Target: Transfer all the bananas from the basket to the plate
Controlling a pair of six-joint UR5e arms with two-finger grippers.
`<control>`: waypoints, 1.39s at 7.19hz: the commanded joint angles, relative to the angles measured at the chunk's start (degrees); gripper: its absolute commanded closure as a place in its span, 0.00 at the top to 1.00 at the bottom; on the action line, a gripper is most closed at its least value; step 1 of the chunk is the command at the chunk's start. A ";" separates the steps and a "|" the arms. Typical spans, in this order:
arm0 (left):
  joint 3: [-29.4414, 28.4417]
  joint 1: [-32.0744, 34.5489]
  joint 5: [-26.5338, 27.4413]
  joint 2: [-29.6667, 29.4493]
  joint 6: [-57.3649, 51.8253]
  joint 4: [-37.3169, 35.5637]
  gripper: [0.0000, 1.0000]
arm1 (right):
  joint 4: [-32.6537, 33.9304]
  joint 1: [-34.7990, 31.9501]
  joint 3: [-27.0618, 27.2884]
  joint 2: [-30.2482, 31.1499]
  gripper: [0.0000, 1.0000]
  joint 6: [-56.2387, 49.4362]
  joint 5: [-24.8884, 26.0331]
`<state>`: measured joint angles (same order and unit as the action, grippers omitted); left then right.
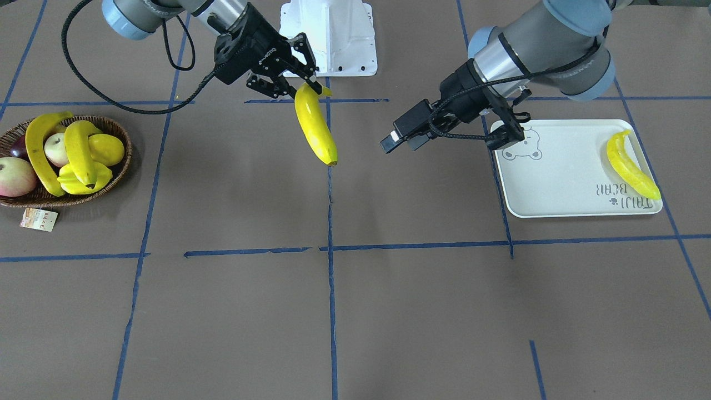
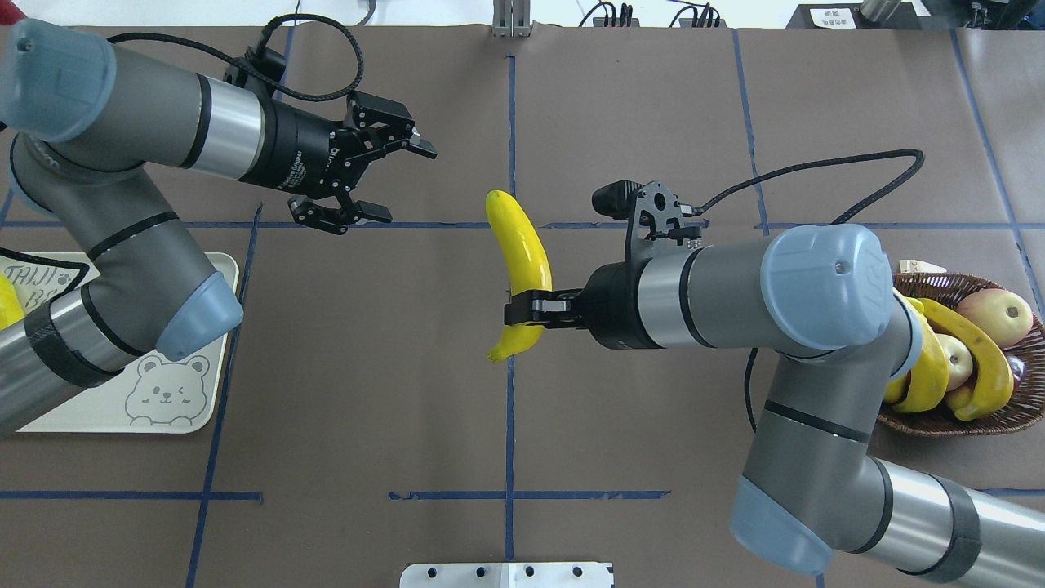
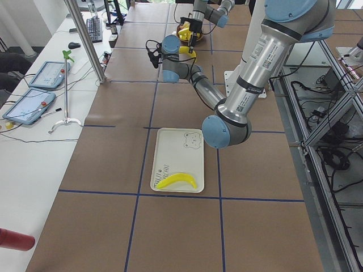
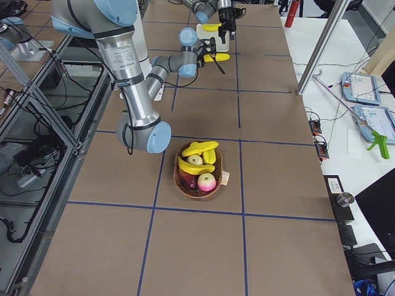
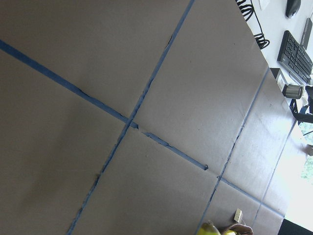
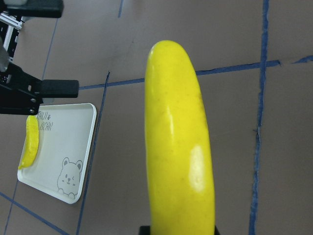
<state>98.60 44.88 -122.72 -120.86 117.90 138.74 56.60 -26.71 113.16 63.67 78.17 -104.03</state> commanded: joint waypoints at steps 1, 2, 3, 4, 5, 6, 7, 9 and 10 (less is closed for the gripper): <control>-0.25 -5.12 4.84 -3.05 3.65 -2.23 1.00 | 0.00 1.49 -1.19 -1.62 0.03 0.84 2.25; -0.42 -6.98 5.29 -3.58 3.57 -2.25 1.00 | 0.00 1.58 -1.19 -1.71 0.03 0.84 2.25; -0.60 -8.04 5.30 -3.50 3.04 -2.25 0.99 | 0.00 1.58 -1.19 -1.97 0.03 0.84 2.25; -0.60 -8.66 5.39 -3.59 2.95 -2.33 0.99 | 0.00 1.58 -1.19 -1.97 0.03 0.84 2.25; -0.60 -8.67 5.30 -3.68 3.56 -2.33 0.86 | 0.00 1.58 -1.19 -1.97 0.04 0.84 2.25; -0.60 -8.67 5.39 -3.68 3.74 -2.33 0.72 | 0.00 1.58 -1.28 -1.97 0.04 0.84 2.25; -0.51 -8.67 5.39 -3.59 3.65 -2.33 0.62 | 0.00 1.58 -1.28 -1.97 0.05 0.84 2.25; -0.07 -8.67 5.21 -3.50 3.22 -2.25 0.21 | 0.09 1.58 -1.37 -2.41 0.10 0.93 2.25; 0.28 -8.67 5.12 -3.33 2.95 -2.25 0.04 | 0.18 1.49 -1.45 -2.67 0.47 1.11 2.25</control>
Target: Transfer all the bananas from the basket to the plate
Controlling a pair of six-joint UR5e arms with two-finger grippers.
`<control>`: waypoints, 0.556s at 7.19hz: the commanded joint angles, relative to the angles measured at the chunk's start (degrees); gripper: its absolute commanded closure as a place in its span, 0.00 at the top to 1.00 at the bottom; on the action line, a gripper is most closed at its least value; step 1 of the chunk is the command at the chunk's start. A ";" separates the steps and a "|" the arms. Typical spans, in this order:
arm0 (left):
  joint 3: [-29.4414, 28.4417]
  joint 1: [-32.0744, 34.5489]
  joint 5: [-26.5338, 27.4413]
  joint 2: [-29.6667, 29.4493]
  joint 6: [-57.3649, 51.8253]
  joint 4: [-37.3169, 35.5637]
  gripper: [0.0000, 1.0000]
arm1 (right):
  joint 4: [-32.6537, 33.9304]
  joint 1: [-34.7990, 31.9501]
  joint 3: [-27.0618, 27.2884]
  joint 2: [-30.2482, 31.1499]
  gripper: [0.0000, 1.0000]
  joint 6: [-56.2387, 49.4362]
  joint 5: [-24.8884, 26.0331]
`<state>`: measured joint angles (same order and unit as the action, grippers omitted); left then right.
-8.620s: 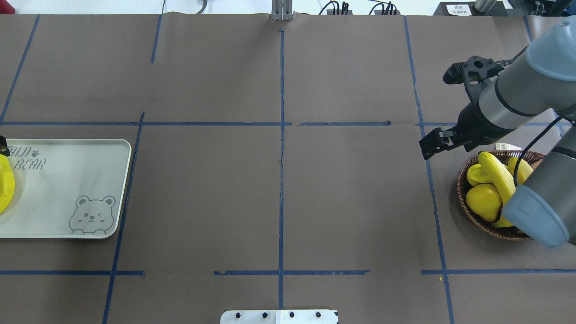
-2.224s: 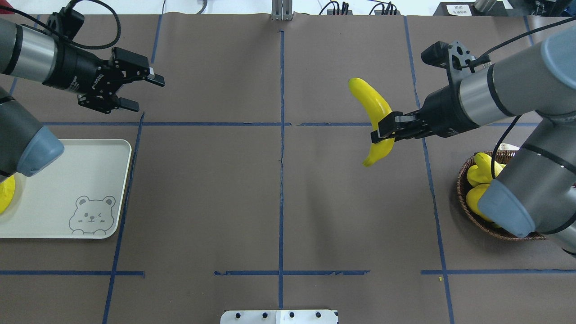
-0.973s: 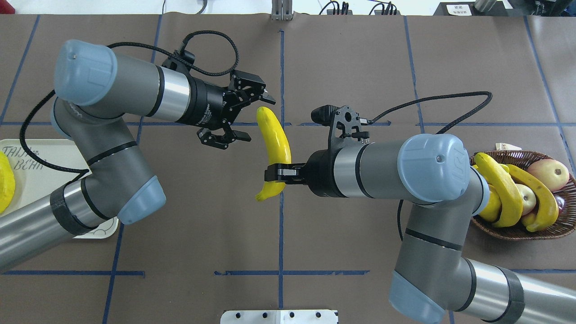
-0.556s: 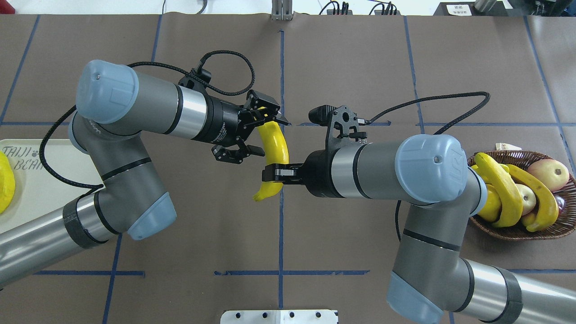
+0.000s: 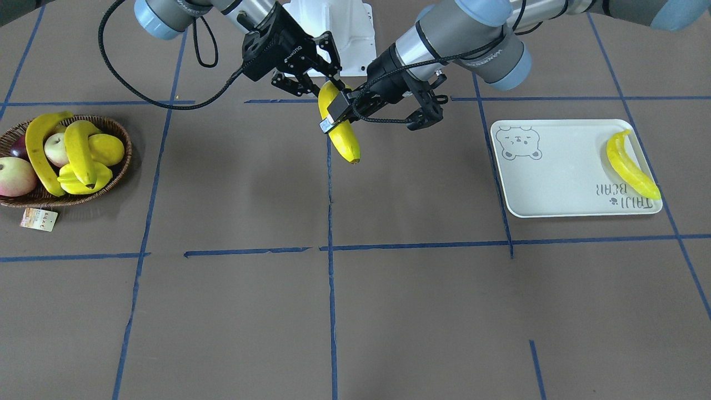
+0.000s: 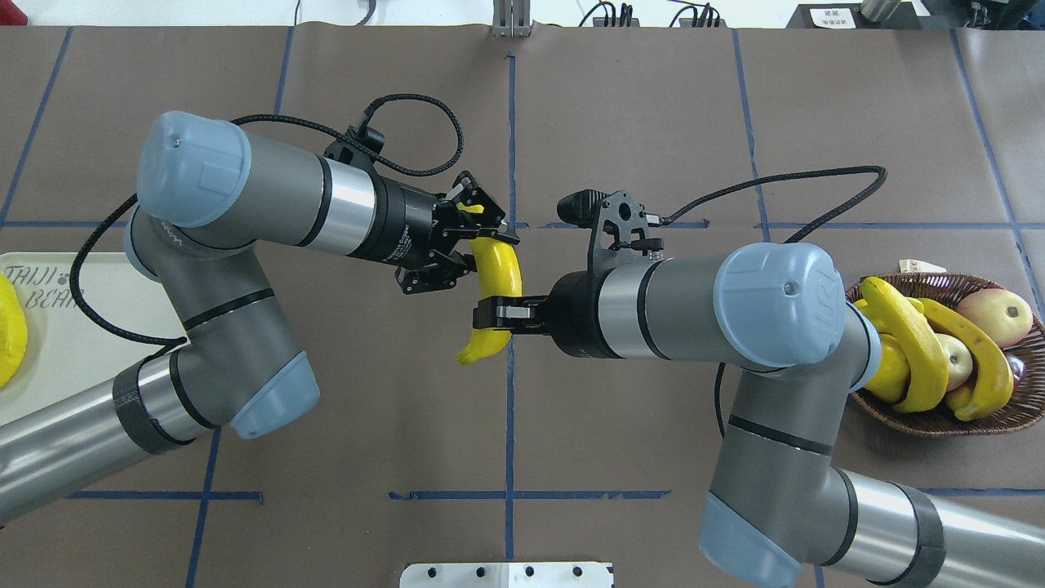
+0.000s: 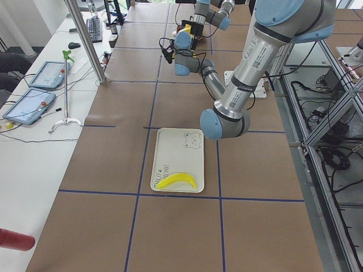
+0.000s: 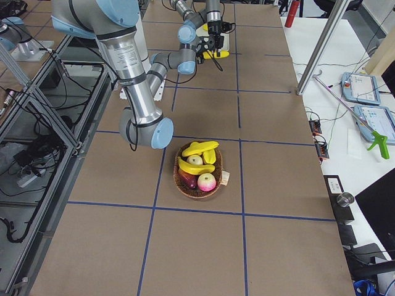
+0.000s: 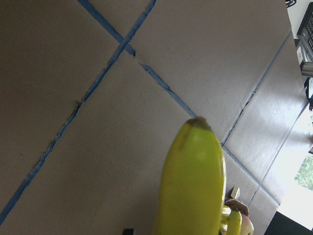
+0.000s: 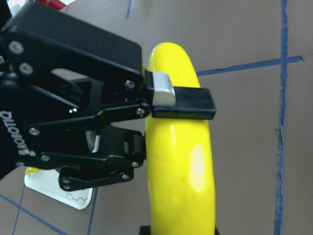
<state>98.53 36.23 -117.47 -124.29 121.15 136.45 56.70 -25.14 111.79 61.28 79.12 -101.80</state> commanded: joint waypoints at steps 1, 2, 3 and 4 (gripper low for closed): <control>0.52 -0.02 -0.22 0.28 -0.39 0.04 0.00 | 0.16 -0.17 0.01 -0.46 0.98 0.94 0.02; 0.61 0.06 -0.39 0.45 -0.39 0.04 0.00 | 0.25 -0.78 0.01 -0.38 0.99 0.86 -0.24; 0.61 0.24 -0.39 0.45 -0.39 0.04 0.00 | 0.25 -1.13 0.01 -0.38 0.99 0.86 -0.42; 0.61 0.59 -0.57 1.32 -0.65 0.04 0.00 | 0.25 -1.40 0.01 -0.46 0.99 0.95 -0.59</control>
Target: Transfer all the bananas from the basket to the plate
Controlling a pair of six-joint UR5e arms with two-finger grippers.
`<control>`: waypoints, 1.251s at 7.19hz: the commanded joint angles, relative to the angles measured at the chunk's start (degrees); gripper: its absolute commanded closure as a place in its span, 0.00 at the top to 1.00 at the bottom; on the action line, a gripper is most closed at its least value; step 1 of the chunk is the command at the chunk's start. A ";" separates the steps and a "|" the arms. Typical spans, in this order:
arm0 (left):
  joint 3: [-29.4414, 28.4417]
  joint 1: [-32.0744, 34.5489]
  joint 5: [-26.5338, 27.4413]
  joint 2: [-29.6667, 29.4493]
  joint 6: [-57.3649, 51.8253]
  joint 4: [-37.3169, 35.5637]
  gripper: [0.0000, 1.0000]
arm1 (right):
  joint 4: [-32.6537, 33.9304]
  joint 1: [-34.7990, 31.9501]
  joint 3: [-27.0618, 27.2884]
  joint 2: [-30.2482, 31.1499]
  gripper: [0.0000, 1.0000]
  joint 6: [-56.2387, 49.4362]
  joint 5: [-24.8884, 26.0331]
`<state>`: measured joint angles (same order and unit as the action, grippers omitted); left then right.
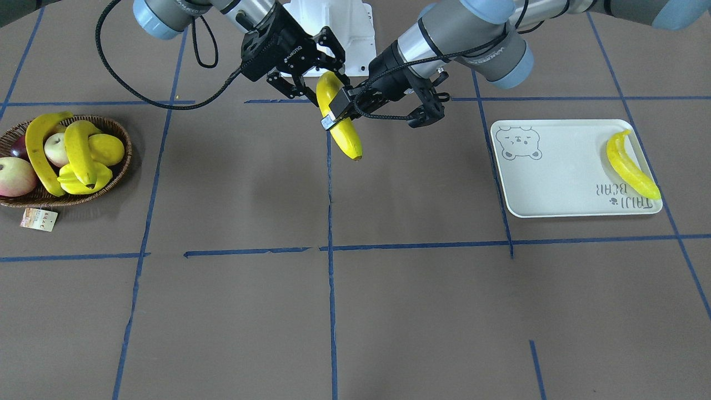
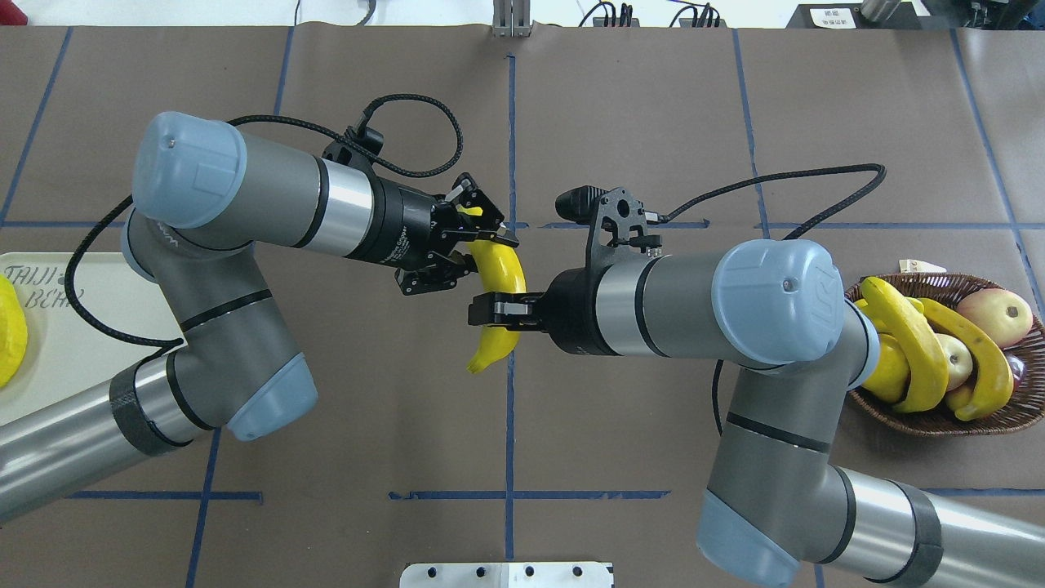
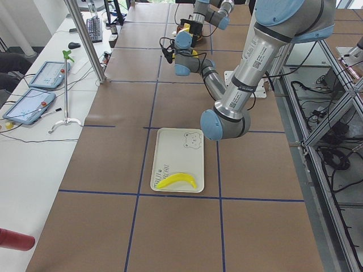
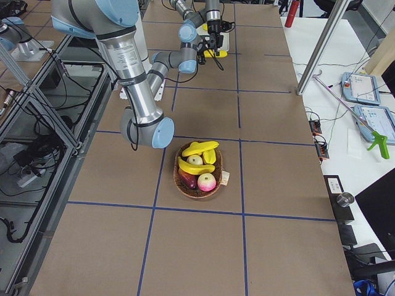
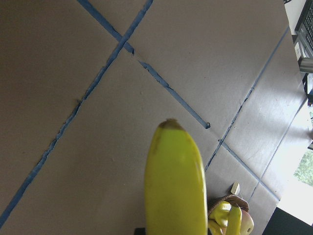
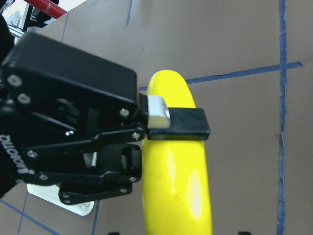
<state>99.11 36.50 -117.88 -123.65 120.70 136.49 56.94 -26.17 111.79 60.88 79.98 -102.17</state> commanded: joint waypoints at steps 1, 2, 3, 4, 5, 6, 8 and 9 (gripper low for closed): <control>0.03 0.50 -0.16 1.65 -1.77 0.00 0.00 | 0.19 -0.90 0.00 0.02 0.99 0.00 -0.65; -0.06 1.11 -0.07 3.57 -2.83 -0.09 0.00 | 0.54 -2.12 0.09 0.20 0.99 0.00 -3.09; -0.06 2.51 -0.16 5.94 -4.15 -0.17 0.00 | 0.71 -4.05 0.09 0.90 0.99 0.00 -6.95; -0.23 5.40 -0.16 8.93 -5.47 -1.74 0.00 | 3.24 -7.38 0.53 2.21 0.99 -0.17 -12.03; 0.11 7.43 -0.16 10.09 -10.44 -5.41 0.00 | 6.66 -10.54 0.70 2.74 0.99 -0.78 -16.00; 0.47 9.36 -0.24 13.75 -13.45 -6.75 0.00 | 9.65 -13.10 0.88 3.97 0.99 -1.23 -17.78; 1.52 12.00 -0.42 22.87 -18.90 -6.85 0.00 | 12.57 -15.04 0.88 9.14 0.99 -9.88 -17.88; 1.35 14.02 -3.03 27.63 -22.67 -6.77 0.00 | 14.06 -16.53 0.88 12.56 0.99 -15.67 -17.88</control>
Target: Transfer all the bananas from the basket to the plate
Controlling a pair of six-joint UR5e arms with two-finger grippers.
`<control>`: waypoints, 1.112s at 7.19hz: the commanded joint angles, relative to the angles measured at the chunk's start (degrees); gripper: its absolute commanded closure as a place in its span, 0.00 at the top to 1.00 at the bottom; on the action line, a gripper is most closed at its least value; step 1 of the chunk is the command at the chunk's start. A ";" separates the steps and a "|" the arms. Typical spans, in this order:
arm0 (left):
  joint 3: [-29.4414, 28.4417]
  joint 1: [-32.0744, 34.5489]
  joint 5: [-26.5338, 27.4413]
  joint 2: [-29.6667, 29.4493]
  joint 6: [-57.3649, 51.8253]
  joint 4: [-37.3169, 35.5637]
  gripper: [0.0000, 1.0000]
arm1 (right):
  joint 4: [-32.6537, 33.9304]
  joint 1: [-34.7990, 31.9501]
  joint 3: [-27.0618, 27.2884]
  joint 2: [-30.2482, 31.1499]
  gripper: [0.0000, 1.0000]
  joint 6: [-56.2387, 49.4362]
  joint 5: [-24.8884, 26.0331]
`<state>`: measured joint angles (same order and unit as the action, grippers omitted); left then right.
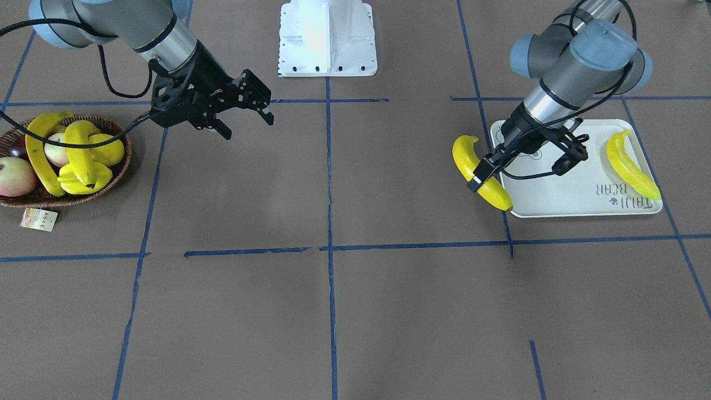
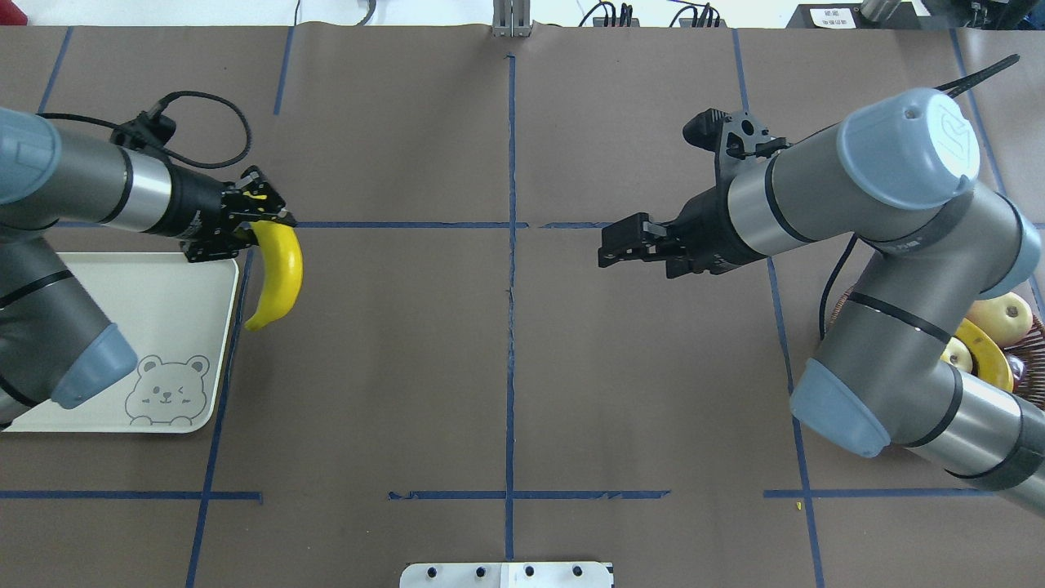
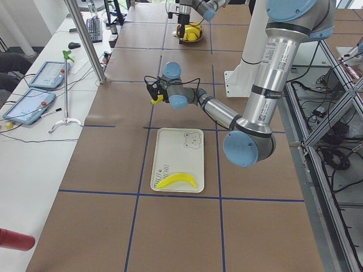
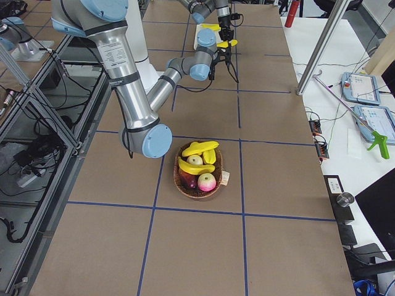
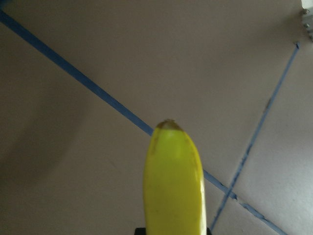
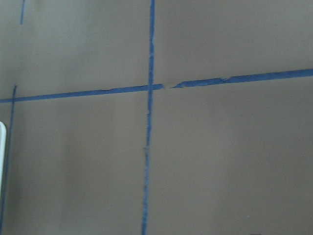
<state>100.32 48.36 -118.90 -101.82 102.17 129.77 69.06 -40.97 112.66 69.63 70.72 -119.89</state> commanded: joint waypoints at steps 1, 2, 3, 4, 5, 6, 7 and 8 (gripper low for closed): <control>-0.30 2.87 -2.56 10.20 -8.35 0.04 0.00 | 4.13 -4.36 0.54 6.29 0.99 -11.69 -1.73; -1.17 3.66 -1.87 13.29 -11.00 0.13 0.01 | 7.81 -7.52 1.33 8.31 0.99 -18.45 -4.53; -2.75 5.93 -2.04 14.01 -11.46 -0.04 0.03 | 11.15 -9.98 3.16 10.86 0.99 -24.17 -5.60; -5.37 6.91 -1.87 15.33 -11.82 0.74 0.04 | 14.23 -11.31 4.49 12.53 0.99 -29.01 -5.61; -7.14 7.18 -1.78 16.56 -15.21 0.92 0.07 | 16.18 -11.76 5.89 13.94 0.99 -32.71 -5.61; -7.94 9.80 -1.86 17.87 -19.86 0.84 0.09 | 16.28 -12.29 5.99 14.48 0.99 -33.62 -5.61; -9.17 11.39 -1.86 17.97 -23.39 0.84 0.31 | 16.28 -12.29 6.08 14.57 0.99 -33.63 -5.61; -9.88 11.40 -1.86 18.06 -24.20 0.92 0.48 | 16.28 -12.56 6.26 14.66 0.99 -33.63 -5.61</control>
<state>91.55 58.91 -120.76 -84.08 80.36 130.62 85.20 -53.22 118.67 84.04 37.43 -125.50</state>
